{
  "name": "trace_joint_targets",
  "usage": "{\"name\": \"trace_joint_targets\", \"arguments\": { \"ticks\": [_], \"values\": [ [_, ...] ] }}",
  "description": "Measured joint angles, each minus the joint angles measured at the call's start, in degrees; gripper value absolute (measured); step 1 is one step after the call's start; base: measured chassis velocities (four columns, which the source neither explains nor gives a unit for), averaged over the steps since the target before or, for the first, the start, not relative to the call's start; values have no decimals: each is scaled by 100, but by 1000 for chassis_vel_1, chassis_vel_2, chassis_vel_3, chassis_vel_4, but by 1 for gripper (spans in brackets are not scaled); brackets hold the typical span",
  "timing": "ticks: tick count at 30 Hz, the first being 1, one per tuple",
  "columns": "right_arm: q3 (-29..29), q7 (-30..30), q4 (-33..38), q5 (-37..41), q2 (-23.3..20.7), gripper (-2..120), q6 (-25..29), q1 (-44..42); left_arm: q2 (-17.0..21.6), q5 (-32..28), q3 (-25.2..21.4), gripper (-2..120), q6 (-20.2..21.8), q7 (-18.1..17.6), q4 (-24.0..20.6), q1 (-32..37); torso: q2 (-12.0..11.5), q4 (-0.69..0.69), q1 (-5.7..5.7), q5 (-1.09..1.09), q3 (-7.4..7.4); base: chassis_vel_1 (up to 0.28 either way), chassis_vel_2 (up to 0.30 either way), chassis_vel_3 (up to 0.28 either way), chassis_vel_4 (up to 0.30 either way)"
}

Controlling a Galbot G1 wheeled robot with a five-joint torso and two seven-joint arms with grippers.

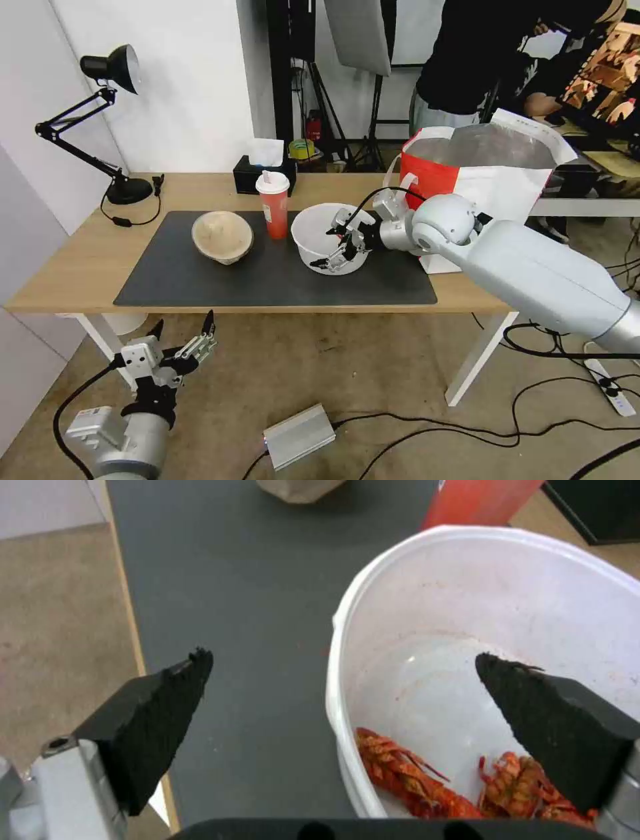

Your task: Pick up the trash from the table and place it into the takeout bag.

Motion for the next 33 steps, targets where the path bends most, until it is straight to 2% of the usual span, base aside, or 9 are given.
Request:
{"name": "trace_joint_targets", "arguments": {
  "ticks": [33],
  "values": [
    [-139, -125, -322, -272, 124, 100, 104, -34, -56, 176, 140, 100, -22, -1, 108, -30, 0, 0, 0, 0, 0, 0, 0, 0, 0]
  ]
}}
